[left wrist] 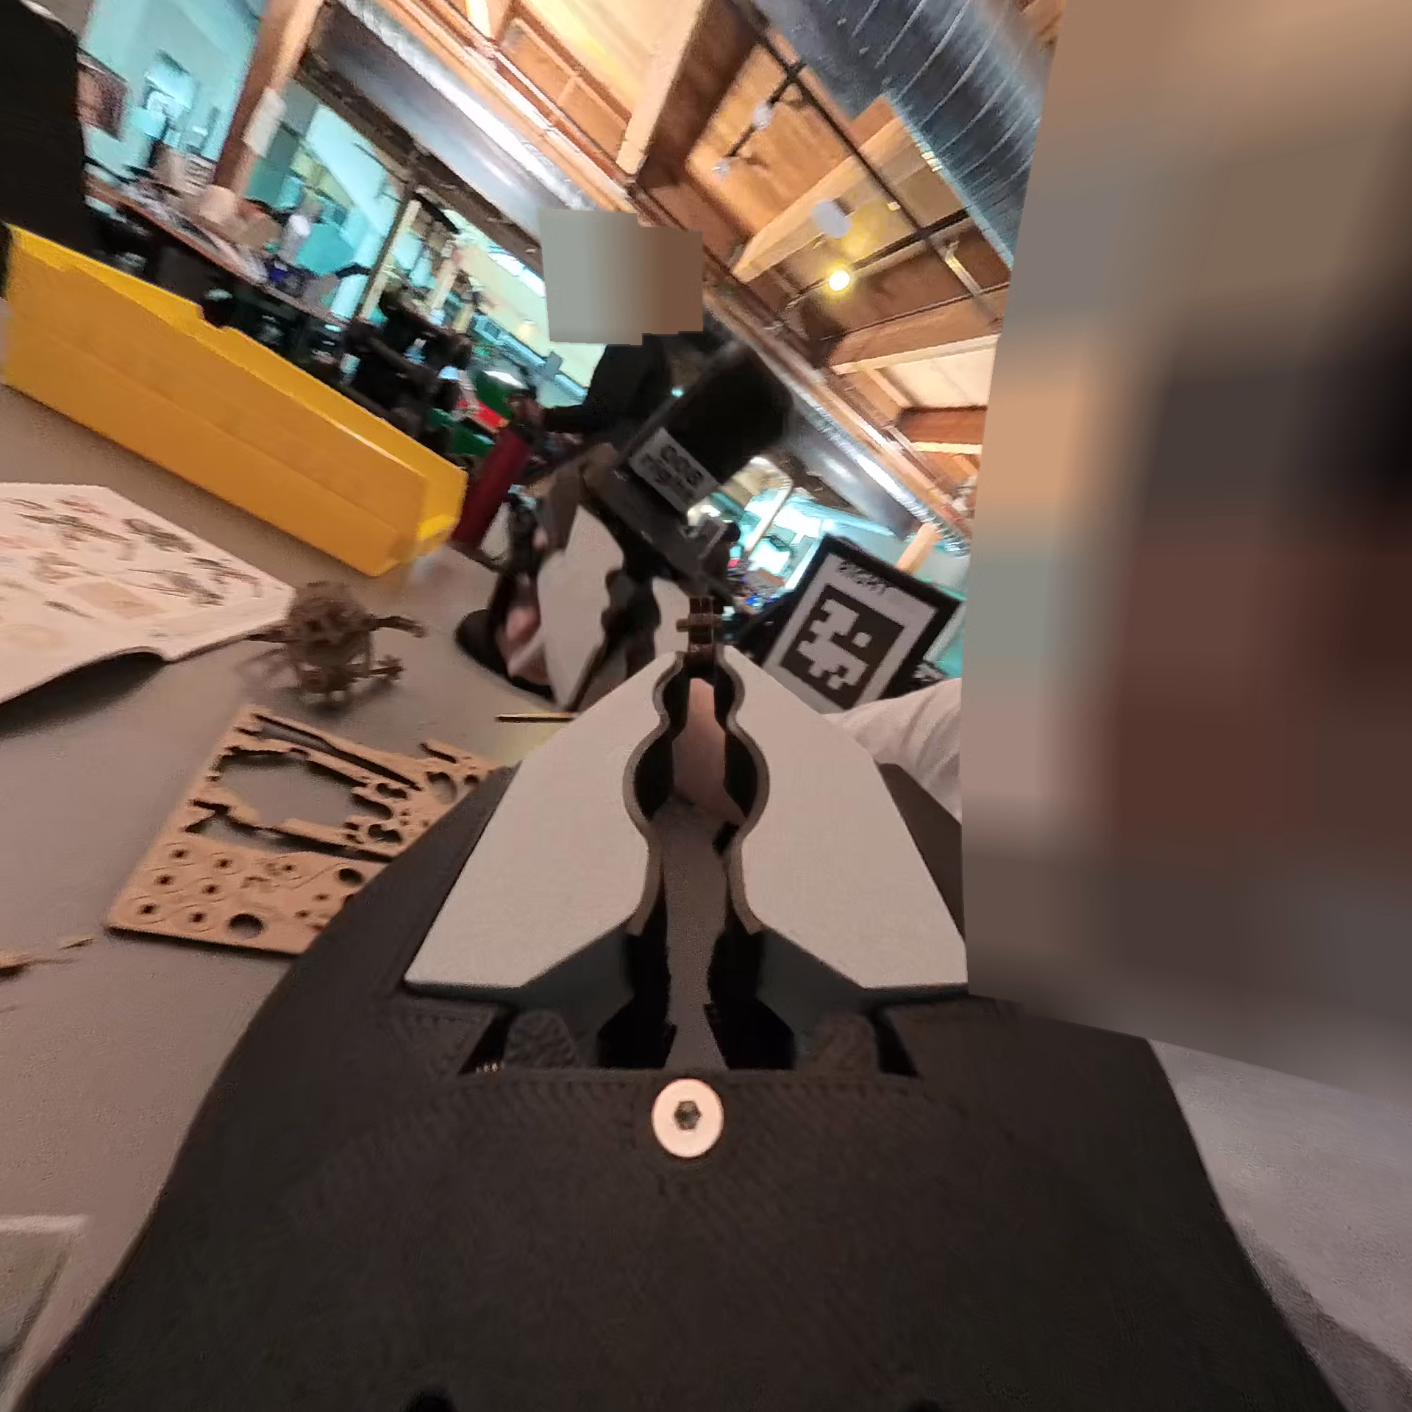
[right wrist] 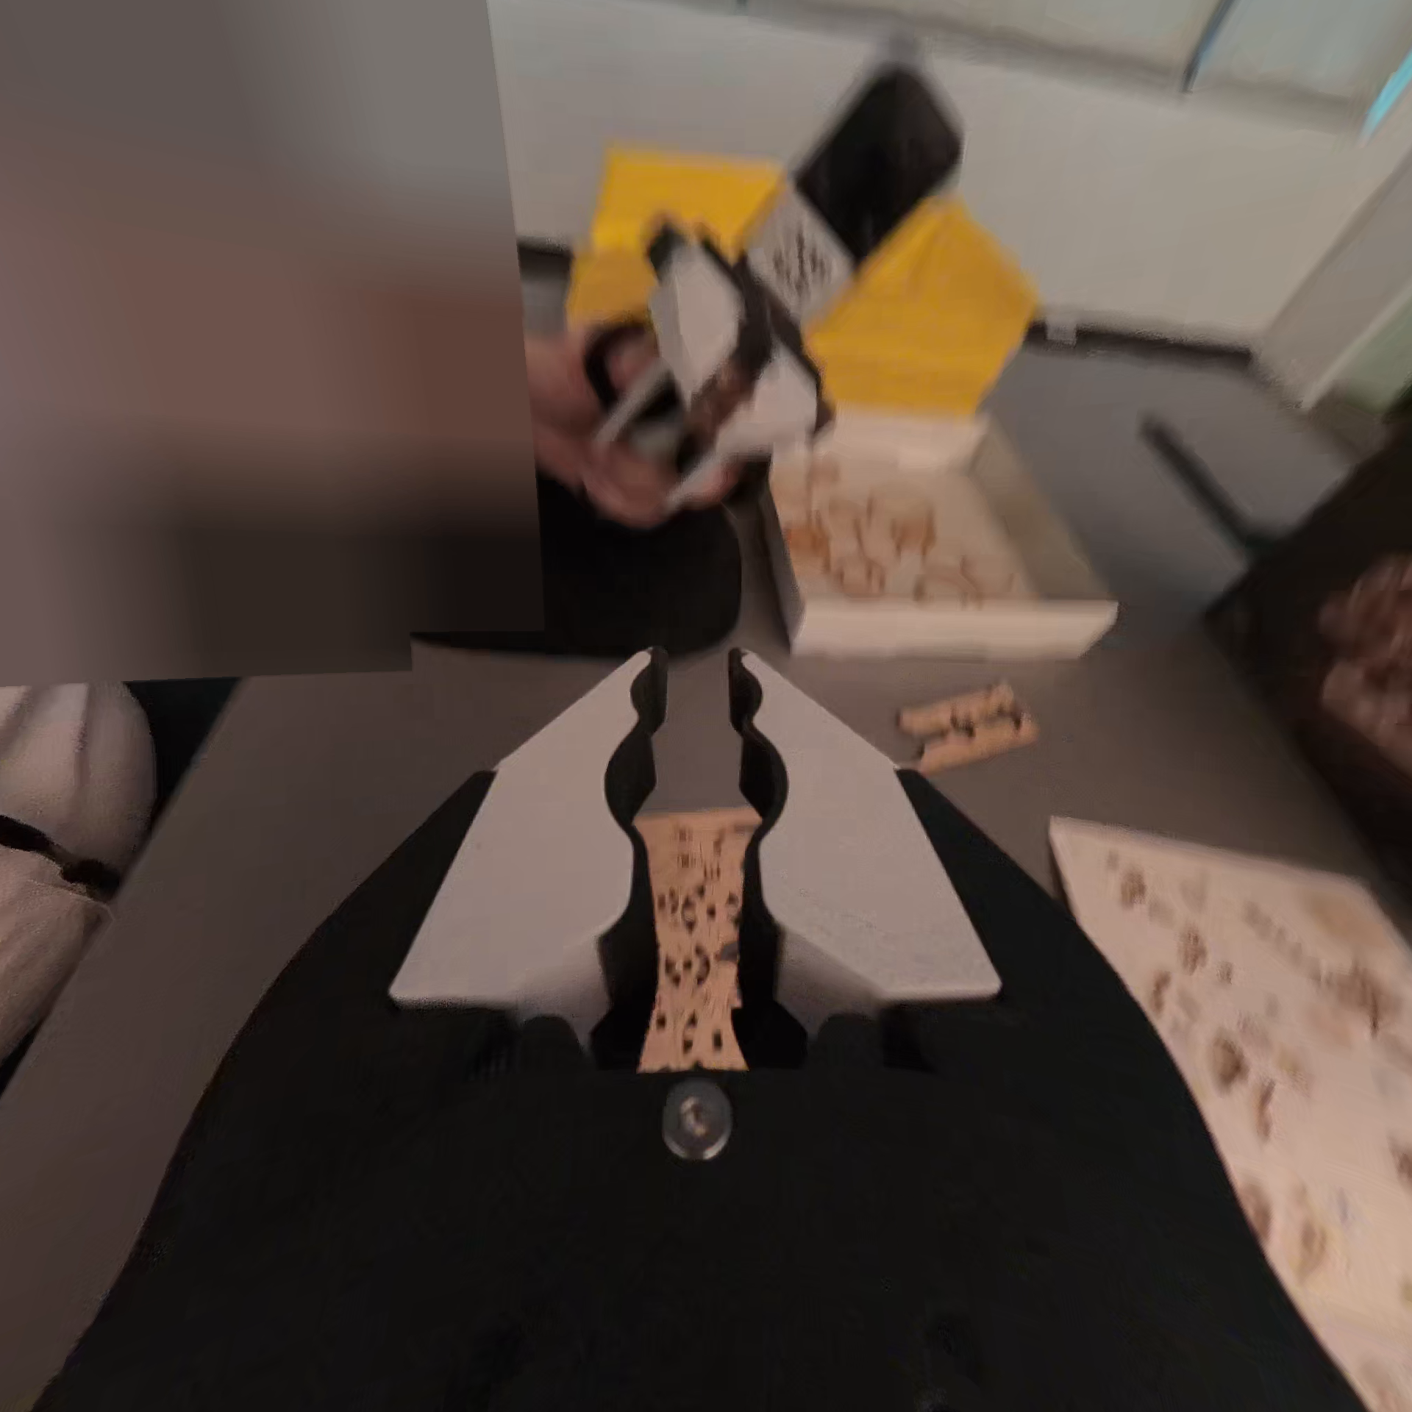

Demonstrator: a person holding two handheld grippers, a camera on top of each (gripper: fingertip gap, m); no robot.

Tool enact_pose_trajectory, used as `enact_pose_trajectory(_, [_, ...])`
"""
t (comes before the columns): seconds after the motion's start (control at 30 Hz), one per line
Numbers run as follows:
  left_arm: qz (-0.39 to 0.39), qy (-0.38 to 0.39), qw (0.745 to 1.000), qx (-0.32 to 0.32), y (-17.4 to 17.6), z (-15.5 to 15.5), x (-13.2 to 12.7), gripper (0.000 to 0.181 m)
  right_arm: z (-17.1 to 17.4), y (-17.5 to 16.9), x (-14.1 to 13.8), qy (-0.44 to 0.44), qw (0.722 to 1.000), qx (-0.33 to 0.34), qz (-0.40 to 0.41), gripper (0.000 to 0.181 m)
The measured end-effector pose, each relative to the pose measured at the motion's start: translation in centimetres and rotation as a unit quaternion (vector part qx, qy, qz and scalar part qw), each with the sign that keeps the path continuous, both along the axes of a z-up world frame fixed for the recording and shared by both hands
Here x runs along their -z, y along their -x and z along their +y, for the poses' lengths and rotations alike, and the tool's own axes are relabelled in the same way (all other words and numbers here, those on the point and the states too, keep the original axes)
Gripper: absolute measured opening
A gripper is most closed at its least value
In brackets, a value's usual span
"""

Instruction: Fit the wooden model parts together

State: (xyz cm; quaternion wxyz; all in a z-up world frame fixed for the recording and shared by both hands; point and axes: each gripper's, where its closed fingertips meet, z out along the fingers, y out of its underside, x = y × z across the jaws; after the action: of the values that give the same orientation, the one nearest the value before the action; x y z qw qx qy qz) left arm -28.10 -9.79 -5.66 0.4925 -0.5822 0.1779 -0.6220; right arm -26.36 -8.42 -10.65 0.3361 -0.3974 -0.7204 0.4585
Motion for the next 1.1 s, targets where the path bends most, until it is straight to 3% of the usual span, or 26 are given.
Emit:
enact_pose_trajectory(0.13, [0.052, -0.006, 0.995, -0.082, 1.8, 1.6, 0.8, 0.003, -0.9, 0.5, 6.2, 0.008, 0.990, 0.060, -0.125, 0.015])
enact_pose_trajectory(0.23, [0.091, -0.005, 0.989, -0.119, 2.6, 2.3, 1.5, 0.004, -2.1, 1.1, 9.1, -0.018, 0.979, 0.085, -0.185, 0.015])
enact_pose_trajectory(0.53, [0.103, -0.005, 0.986, -0.127, 2.5, 2.1, 1.3, 0.003, -3.2, 2.1, 11.1, -0.027, 0.965, 0.126, -0.229, 0.015])
enact_pose_trajectory(0.7, [0.100, 0.001, 0.987, -0.124, 2.5, 2.2, 1.4, 0.003, -3.3, 2.0, 11.1, -0.028, 0.965, 0.127, -0.226, 0.006])
enact_pose_trajectory(0.93, [0.110, 0.013, 0.988, -0.104, 2.0, 2.3, 2.4, 0.004, -2.5, 1.8, 10.7, -0.047, 0.970, 0.118, -0.209, 0.005])
enact_pose_trajectory(1.0, [0.113, 0.011, 0.989, -0.098, 1.7, 2.2, 2.7, 0.004, -1.6, 1.6, 9.0, -0.072, 0.975, 0.125, -0.172, 0.005])
enact_pose_trajectory(1.1, [0.121, 0.009, 0.988, -0.091, 1.1, 2.1, 2.9, 0.004, -0.3, 1.3, 3.9, -0.081, 0.984, 0.139, -0.074, 0.006])
